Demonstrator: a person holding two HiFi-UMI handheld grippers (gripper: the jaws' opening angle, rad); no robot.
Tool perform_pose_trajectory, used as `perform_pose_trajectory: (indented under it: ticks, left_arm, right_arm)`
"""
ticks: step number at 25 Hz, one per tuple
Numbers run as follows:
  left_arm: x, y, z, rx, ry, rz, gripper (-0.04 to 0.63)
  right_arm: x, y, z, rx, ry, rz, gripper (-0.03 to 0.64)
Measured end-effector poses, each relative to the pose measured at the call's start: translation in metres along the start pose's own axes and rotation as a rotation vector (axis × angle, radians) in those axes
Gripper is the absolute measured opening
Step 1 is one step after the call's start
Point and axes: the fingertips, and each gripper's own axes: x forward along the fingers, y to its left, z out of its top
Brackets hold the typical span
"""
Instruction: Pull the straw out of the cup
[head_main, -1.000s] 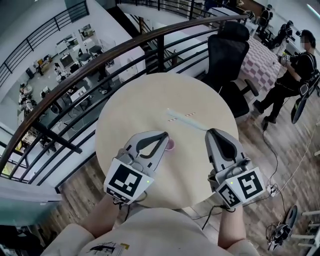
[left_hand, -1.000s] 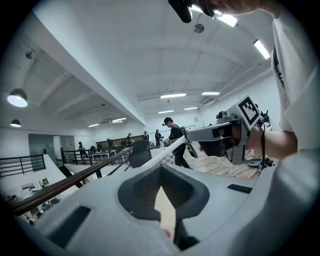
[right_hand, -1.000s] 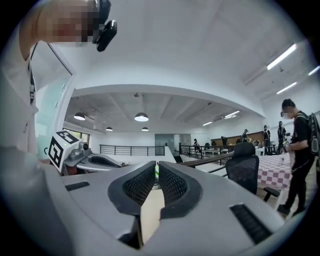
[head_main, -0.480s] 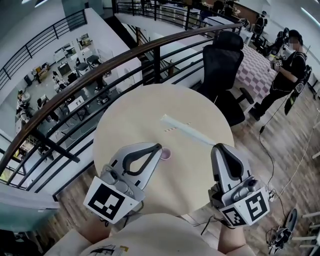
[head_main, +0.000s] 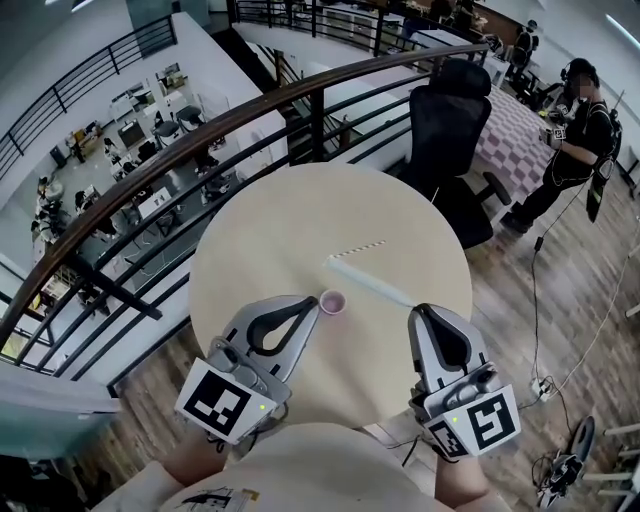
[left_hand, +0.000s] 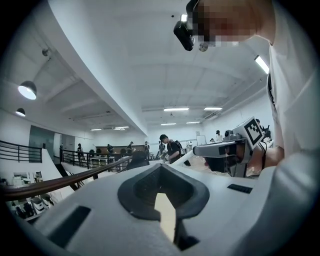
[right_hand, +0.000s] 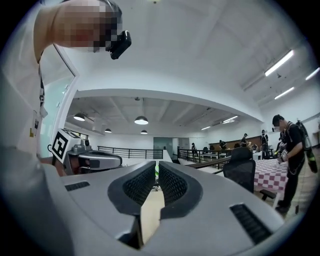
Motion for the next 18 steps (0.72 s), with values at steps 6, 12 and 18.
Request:
perform_pose_trajectory:
  ticks: [6,12,18]
  left_arm:
    - [-0.001,-0.002,-0.001,-0.004,-0.007,0.002,0.012]
    - [-0.004,-0.001,-0.007,0.008,0.003,0.028,0.012]
    - [-0.004,-0.001,-0.009,0.005,0.005,0.025,0.012]
  right_arm:
    - [-0.003,0.008,0.004,-0.039,-0.012,0.005,0.032]
    - [-0.005,0.017,0.009,-0.051,-0.02,0.024,0.032]
    - [-0.002,0.015,0.005,-0.055,-0.012,0.02,0.032]
